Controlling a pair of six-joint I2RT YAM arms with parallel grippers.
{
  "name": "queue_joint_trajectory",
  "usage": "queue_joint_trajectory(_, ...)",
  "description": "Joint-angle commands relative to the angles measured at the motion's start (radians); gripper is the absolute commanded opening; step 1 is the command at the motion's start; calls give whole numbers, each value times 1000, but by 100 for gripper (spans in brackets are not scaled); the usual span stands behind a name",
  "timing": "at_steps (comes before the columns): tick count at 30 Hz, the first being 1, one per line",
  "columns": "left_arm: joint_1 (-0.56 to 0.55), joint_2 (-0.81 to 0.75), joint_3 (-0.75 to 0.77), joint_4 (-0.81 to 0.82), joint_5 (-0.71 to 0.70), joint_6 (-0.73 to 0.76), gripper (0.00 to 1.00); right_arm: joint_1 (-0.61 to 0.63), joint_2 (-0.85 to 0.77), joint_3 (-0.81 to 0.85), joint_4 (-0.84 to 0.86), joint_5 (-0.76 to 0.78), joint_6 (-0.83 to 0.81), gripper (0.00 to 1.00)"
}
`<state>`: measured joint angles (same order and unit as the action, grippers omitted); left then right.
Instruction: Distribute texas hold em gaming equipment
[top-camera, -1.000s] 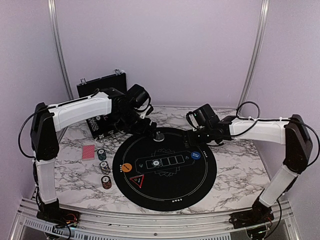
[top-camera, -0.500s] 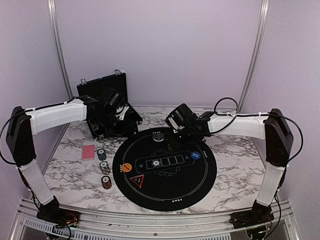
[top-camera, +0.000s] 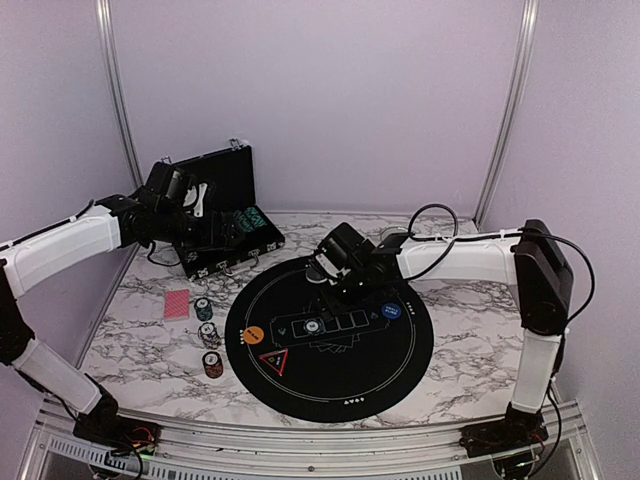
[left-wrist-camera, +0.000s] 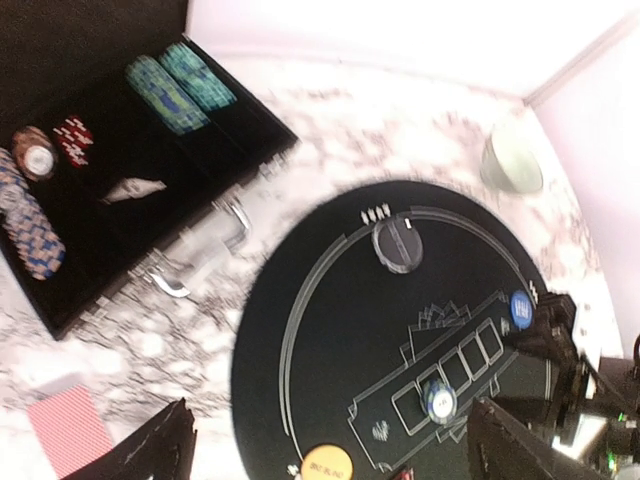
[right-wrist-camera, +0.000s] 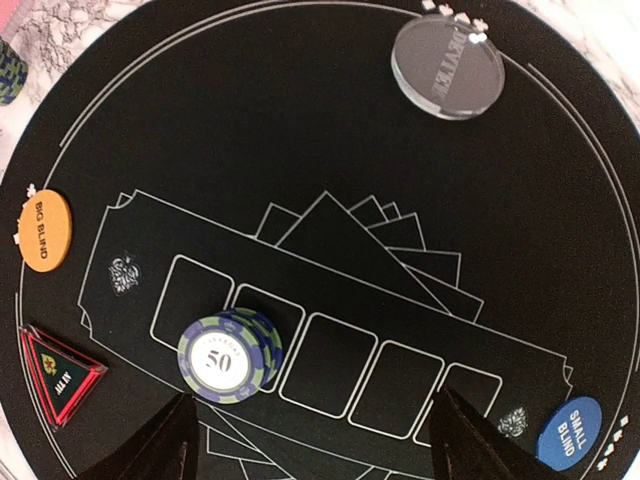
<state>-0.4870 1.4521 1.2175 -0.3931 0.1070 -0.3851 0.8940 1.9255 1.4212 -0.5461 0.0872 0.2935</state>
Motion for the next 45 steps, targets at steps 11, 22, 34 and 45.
queue_joint_trajectory(11,77,-97,-56,71,-53,-30,96,47,85,149,-44,-17,-66,77)
queue_joint_trajectory(22,94,-114,-59,64,-53,-23,96,96,173,237,-115,-2,-96,75)
queue_joint_trajectory(34,102,-118,-78,64,-37,-18,96,100,224,271,-180,41,-69,71)
queue_joint_trajectory(45,105,-106,-69,65,-18,-18,96,93,248,248,-149,43,-52,67)
